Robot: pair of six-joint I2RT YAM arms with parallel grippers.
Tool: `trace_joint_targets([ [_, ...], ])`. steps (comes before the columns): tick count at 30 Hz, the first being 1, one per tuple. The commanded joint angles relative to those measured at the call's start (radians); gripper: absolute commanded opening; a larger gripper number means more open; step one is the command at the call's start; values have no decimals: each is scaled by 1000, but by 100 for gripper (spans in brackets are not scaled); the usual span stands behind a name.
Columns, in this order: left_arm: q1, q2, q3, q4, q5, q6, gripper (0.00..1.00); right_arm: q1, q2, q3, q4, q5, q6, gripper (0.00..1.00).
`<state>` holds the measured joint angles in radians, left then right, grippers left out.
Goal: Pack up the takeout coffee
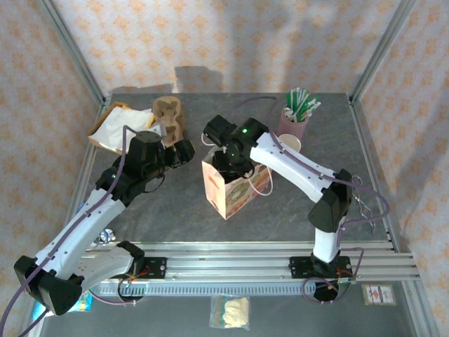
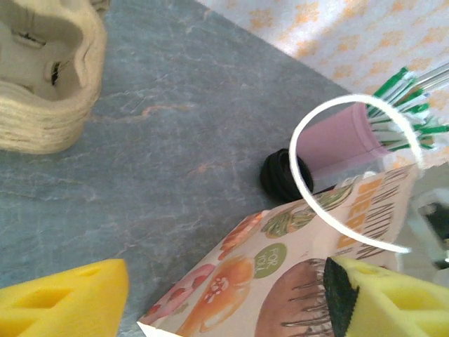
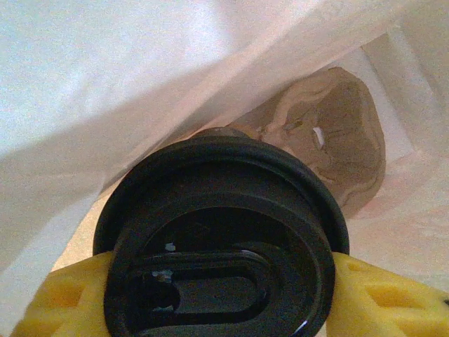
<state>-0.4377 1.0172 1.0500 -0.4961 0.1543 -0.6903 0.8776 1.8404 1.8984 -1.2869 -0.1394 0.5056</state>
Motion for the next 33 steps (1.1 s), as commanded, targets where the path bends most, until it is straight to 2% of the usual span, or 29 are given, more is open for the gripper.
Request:
trace_joint_targets([
  [1,7,25,104,6,18,94,80,3,-40,-31,-26,11,19,43],
  [3,5,68,141,-1,62,190,82,0,-46,-39,-26,13,20,43],
  [9,6,181,185,-16,324,418,80,-5,-71,-62,-26,12,22,43],
  [12,5,193,164,-27,376,486,77,-12,-91,-92,-25,13,20,43],
  [17,6,190,120,12,445,528,73,-22,-112,-128,-25,10,14,43],
  [24,6,199,76,106,569,521,71,-31,-118,-132,-24,8,4,43],
  [33,-5,261,102,116,601,535,63,-33,-120,-145,-25,7,-1,43],
])
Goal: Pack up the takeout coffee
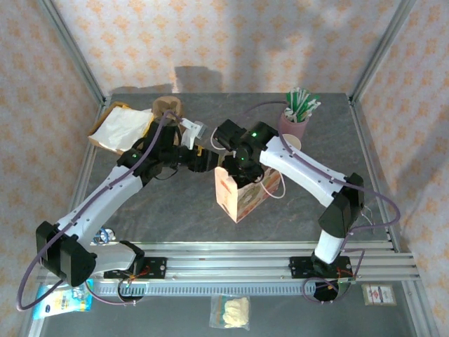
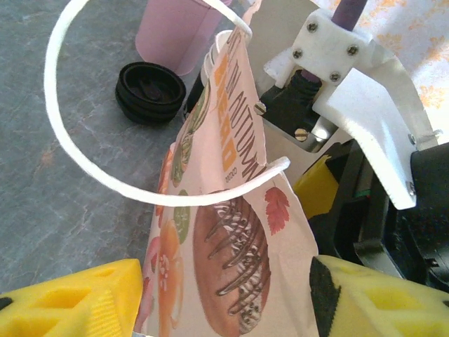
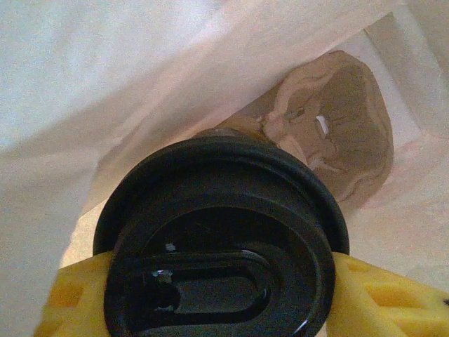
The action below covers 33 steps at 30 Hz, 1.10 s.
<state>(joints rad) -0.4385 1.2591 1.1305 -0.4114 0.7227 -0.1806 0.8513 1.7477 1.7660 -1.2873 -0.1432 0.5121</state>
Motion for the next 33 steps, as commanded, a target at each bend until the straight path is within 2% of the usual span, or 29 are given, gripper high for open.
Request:
trace_joint_targets([
  [1,-5,20,27,32,30,25,62,-6,-27,-15,-24,11,-8,43],
  [7,-5,0,19,46,28,17,56,-8,-27,-19,-23,12,-8,43],
  [12,-10,15,13,39,63,23,47,-9,-37,-16,-24,14,-7,43],
  [19,-18,31,17,28,58,30,28,-16,-58,-23,-24,16,4,43],
  [29,-38,-8,-13,86,44,-34,1,-18,-69,-37,-24,25,18,43],
  [33,-39,-59,-47,126,22,-87,0,-21,-76,-43,-23,33,28,44],
])
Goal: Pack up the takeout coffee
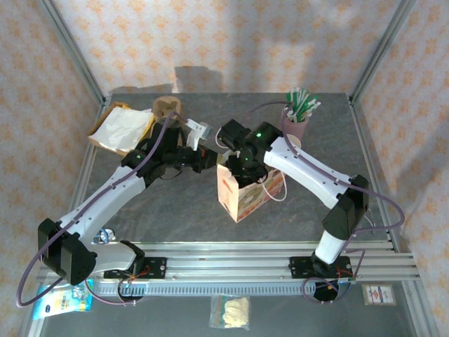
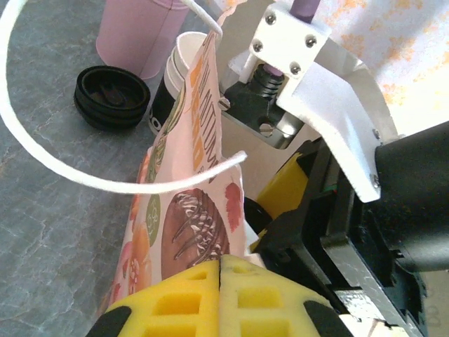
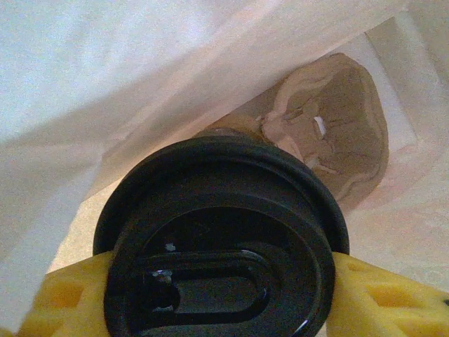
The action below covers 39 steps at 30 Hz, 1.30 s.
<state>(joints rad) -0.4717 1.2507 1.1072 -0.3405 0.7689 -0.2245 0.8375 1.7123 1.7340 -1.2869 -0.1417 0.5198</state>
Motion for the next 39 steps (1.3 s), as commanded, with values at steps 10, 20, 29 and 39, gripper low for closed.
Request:
trace_joint_targets([
  [10,-7,-197,-79,81,-170,-168,0,-15,-36,5,-23,36,36,44],
  [20,-16,-42,65,-126,-11,31,60,-15,-42,4,-23,27,18,44],
  [29,-18,36,81,-155,-16,74,59,-15,-45,-2,-23,32,10,44],
  [39,-36,71,141,-126,-19,54,56,-16,-40,-10,-23,36,6,44],
])
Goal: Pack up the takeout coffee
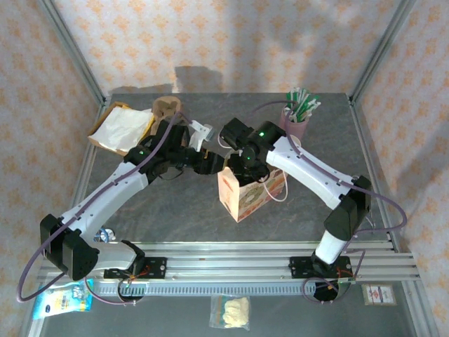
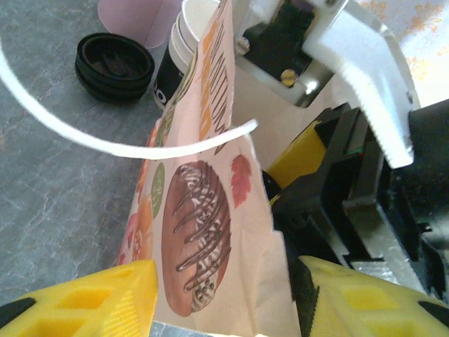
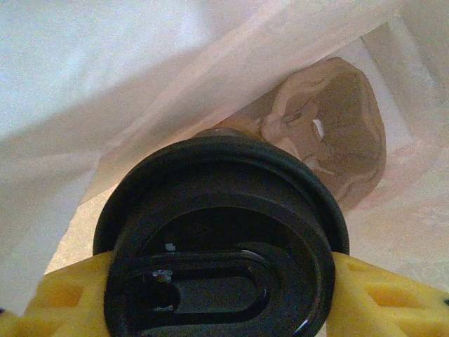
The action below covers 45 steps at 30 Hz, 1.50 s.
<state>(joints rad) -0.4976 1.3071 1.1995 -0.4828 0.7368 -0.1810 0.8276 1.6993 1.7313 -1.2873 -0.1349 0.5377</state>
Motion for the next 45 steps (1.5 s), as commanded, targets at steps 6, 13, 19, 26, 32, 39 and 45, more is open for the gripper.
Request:
trace_joint_targets([
  [6,-17,40,57,8,2,20,56,-5,-30,-10,-22,31,-14,44],
  [13,-20,59,47,-1,-31,28,32,-5,-35,-13,-22,35,-12,44],
  [19,-27,34,65,11,-80,-26,20,-6,-42,-27,-22,38,-5,44],
  [26,-94,-118,-56,173,-200,-255,0,-5,-54,-34,-23,60,44,43],
  [32,-121,-230,-174,261,-303,-437,0,-5,-48,-10,-21,87,81,43],
  [39,-138,-266,-204,267,-380,-571,0,-5,-36,17,-21,79,101,42],
  [45,-203,-261,-181,239,-481,-690,0,-5,-27,24,-21,68,109,42],
])
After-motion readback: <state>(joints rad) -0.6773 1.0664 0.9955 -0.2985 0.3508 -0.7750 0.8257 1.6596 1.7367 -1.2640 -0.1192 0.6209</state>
